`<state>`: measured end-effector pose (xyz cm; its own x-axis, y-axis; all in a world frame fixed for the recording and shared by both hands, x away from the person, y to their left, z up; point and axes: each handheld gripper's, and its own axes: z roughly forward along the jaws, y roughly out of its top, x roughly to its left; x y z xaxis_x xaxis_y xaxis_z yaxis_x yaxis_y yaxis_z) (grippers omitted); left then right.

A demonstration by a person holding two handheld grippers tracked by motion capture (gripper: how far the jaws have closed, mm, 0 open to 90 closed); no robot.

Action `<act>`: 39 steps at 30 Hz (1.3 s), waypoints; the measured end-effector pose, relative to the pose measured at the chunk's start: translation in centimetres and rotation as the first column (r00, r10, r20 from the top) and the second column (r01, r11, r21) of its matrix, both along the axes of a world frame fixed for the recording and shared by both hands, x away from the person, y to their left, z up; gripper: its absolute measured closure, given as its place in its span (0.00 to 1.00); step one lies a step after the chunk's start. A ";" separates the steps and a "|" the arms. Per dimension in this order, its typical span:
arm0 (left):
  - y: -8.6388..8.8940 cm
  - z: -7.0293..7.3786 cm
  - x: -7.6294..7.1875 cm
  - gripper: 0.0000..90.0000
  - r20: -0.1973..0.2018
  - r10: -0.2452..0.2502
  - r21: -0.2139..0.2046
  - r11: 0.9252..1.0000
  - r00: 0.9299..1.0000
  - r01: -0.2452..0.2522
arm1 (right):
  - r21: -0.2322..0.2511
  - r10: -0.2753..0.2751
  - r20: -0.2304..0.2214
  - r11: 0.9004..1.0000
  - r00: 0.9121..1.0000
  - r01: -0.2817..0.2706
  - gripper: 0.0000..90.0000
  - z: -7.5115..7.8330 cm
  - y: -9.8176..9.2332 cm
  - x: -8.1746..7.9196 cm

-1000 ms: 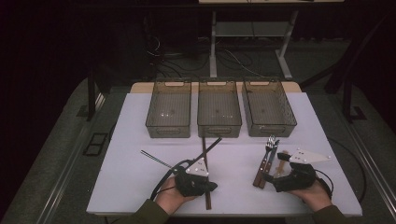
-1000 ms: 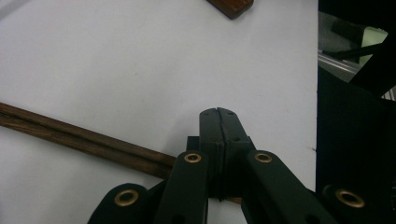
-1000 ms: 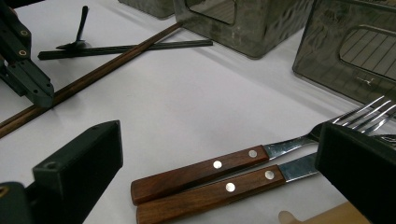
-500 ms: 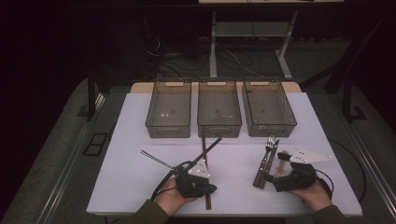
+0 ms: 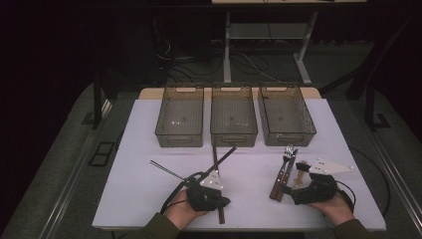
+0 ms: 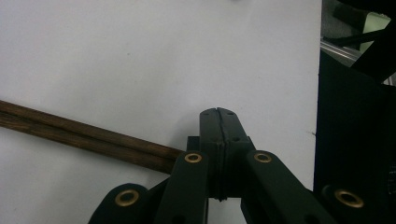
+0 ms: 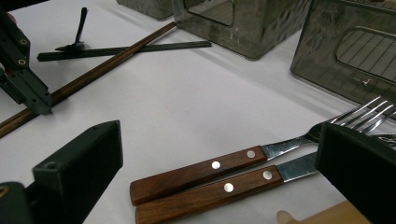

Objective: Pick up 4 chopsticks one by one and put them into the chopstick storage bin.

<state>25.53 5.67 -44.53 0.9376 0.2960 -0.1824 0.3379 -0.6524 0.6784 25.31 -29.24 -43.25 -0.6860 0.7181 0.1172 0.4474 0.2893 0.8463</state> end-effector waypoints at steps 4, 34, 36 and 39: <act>0.0 0.0 -0.1 1.00 -0.001 -0.002 0.000 1.000 1.000 0.002 | -0.001 0.000 -0.001 1.000 1.000 0.000 0.01 0.0 0.0 0.0; 0.1 0.1 -2.8 1.00 -0.051 -0.061 0.025 0.998 0.997 0.063 | -0.001 0.000 -0.002 1.000 1.000 0.000 0.01 0.0 0.0 0.0; 0.4 0.2 -2.8 1.00 -0.050 -0.065 0.030 0.997 0.997 0.067 | -0.001 0.000 -0.001 1.000 1.000 0.000 0.01 0.0 0.0 0.0; 0.7 0.2 -2.7 1.00 -0.036 -0.069 0.044 0.997 0.997 0.070 | -0.003 0.001 -0.001 1.000 1.000 -0.001 0.01 0.0 0.0 0.0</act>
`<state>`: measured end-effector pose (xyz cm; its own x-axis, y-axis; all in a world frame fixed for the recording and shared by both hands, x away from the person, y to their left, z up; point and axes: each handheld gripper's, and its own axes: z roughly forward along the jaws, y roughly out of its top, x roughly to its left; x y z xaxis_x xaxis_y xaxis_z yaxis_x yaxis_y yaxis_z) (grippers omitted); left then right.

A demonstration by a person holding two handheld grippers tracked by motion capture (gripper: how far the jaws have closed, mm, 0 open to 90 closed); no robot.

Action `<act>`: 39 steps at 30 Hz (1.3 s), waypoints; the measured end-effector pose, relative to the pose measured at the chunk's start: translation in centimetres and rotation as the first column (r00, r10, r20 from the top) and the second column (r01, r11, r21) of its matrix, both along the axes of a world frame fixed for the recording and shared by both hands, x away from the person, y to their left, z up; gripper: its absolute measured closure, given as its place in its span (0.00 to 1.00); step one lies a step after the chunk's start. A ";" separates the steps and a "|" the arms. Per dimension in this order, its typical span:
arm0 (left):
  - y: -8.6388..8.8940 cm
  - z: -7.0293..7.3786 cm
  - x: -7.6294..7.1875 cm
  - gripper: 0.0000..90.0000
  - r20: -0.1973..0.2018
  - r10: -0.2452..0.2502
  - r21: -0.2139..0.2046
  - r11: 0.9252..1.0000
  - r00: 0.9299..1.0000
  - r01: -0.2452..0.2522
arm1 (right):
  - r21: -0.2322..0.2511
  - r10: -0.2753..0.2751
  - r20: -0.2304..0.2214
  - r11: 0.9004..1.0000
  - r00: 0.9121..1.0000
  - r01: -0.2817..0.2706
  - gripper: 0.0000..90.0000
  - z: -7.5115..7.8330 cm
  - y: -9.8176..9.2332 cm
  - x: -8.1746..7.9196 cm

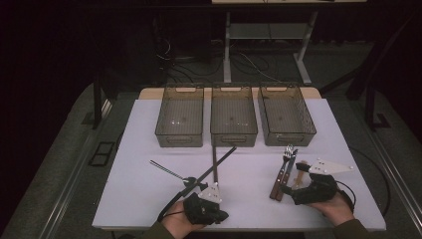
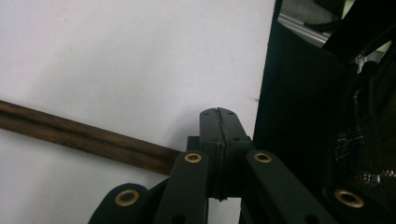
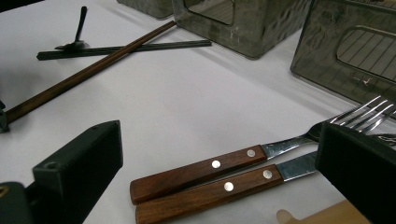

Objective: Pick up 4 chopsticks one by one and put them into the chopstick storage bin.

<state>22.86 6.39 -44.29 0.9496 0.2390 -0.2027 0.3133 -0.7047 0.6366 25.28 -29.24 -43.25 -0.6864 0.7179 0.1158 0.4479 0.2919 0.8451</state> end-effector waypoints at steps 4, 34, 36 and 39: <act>0.3 0.1 -0.1 1.00 -0.005 0.008 0.001 1.000 1.000 -0.008 | -0.001 -0.001 -0.001 1.000 1.000 0.001 0.01 0.0 0.0 0.0; 4.2 2.9 5.8 1.00 0.060 0.243 -0.063 0.969 0.968 -0.239 | -0.005 -0.003 -0.005 1.000 1.000 0.003 0.01 -0.1 0.1 0.1; 4.5 3.0 6.9 1.00 0.063 0.274 -0.066 0.961 0.960 -0.270 | -0.003 -0.003 -0.005 1.000 1.000 0.003 0.01 -0.1 0.1 0.1; 4.8 3.0 9.0 1.00 0.078 0.321 -0.054 0.947 0.944 -0.317 | -0.002 -0.003 -0.006 1.000 1.000 0.003 0.01 -0.1 0.1 0.1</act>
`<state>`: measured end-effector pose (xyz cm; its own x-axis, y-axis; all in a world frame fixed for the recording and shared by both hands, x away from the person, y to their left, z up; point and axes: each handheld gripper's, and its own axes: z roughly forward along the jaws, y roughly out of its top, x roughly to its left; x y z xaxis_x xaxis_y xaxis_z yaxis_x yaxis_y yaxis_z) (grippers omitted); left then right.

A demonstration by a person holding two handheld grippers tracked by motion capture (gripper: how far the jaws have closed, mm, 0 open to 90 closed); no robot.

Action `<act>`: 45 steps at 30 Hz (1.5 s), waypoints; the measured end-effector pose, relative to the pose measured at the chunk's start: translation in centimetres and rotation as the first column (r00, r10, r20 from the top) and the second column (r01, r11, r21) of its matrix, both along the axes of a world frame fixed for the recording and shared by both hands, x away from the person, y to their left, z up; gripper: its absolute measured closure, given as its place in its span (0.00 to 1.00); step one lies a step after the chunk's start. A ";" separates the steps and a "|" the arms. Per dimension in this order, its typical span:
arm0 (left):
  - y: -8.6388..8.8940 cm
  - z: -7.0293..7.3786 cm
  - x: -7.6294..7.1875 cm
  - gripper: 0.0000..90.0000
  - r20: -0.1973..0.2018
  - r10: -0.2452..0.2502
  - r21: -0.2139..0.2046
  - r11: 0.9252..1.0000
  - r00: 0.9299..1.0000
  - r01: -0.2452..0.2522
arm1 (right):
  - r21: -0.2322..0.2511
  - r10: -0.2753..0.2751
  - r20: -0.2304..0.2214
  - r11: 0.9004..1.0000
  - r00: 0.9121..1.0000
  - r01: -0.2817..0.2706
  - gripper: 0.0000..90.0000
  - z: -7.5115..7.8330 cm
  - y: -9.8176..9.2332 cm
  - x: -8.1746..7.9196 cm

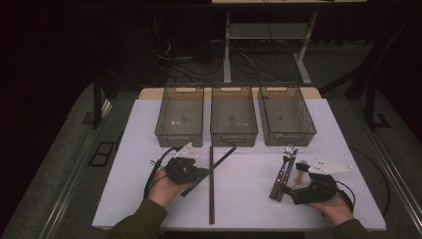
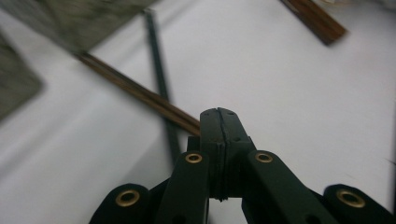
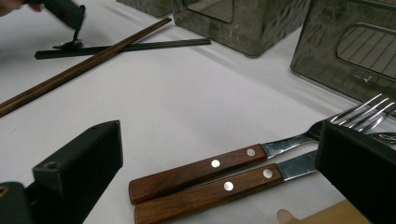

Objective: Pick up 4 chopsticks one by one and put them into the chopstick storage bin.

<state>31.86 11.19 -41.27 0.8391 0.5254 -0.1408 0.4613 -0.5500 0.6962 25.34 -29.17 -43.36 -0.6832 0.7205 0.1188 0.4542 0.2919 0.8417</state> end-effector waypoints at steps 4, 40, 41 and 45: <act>-0.1 -0.3 2.4 1.00 -0.002 0.052 0.003 0.999 0.999 -0.052 | 0.000 0.001 -0.002 1.000 1.000 -0.001 0.01 0.0 0.0 0.0; -4.9 -2.4 6.4 1.00 0.009 0.064 0.094 0.993 0.998 -0.064 | 0.000 0.002 -0.001 1.000 1.000 -0.002 0.01 0.0 0.0 0.0; -5.0 -2.4 6.4 1.00 0.013 0.058 0.094 0.994 0.998 -0.059 | 0.001 0.002 0.000 1.000 1.000 -0.002 0.01 0.0 0.0 0.0; -5.5 -2.3 6.3 1.00 0.018 0.045 0.083 0.995 0.999 -0.047 | 0.002 0.001 -0.001 1.000 1.000 -0.001 0.01 0.0 0.0 0.0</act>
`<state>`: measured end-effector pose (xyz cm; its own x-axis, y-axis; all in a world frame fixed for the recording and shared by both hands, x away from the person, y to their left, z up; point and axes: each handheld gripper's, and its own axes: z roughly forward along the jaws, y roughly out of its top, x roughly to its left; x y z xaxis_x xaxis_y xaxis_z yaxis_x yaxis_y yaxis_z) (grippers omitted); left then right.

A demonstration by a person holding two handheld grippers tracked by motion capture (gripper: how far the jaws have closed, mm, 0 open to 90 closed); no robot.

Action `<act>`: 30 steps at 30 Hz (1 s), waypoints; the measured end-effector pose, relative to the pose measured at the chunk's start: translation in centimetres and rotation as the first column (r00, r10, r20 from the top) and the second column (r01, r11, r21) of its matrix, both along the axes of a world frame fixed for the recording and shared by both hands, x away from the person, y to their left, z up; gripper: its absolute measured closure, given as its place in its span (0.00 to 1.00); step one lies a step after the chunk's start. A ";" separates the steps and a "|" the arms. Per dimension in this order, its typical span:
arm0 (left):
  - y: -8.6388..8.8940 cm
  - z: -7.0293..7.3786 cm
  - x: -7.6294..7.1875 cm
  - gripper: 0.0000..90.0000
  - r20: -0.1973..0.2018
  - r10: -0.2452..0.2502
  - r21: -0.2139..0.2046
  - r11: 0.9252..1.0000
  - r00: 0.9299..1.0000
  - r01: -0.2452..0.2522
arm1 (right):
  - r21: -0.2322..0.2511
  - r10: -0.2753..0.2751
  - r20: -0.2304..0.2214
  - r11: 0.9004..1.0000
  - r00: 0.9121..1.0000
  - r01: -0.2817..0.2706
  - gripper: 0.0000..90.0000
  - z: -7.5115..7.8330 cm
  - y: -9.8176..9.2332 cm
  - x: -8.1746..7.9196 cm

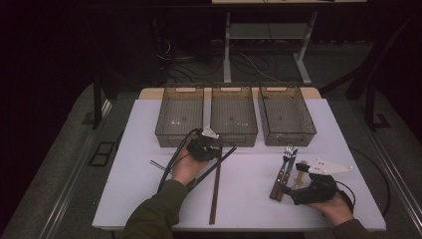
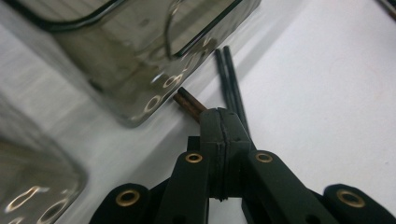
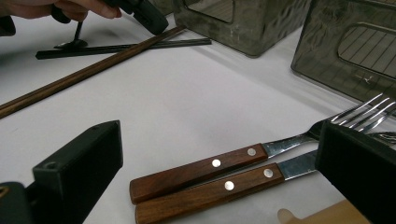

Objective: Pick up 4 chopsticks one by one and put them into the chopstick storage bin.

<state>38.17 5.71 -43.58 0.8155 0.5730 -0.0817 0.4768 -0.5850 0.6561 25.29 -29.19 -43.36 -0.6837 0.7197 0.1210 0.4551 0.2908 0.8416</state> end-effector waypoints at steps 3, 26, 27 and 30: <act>-0.4 0.1 -0.1 1.00 0.000 -0.004 -0.006 1.000 1.000 0.004 | -0.001 0.001 0.000 1.000 1.000 -0.001 0.01 0.0 0.0 0.0; -2.6 -0.2 -0.4 1.00 0.010 -0.071 -0.001 0.997 0.997 0.071 | 0.002 0.000 0.004 1.000 1.000 0.000 0.01 0.0 -0.1 0.0; -2.7 -0.2 -0.5 1.00 0.007 -0.071 0.000 0.998 0.997 0.071 | 0.002 0.000 0.004 1.000 1.000 0.000 0.01 0.0 -0.1 0.0; -2.9 -0.3 -0.6 1.00 0.008 -0.077 0.000 0.997 0.997 0.077 | 0.002 0.000 0.003 1.000 1.000 0.000 0.01 0.0 -0.1 0.0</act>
<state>37.56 2.82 -43.86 0.8578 0.5084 -0.0751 0.4250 -0.6197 0.6598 25.28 -29.26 -43.32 -0.6837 0.7197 0.1203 0.4524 0.2887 0.8438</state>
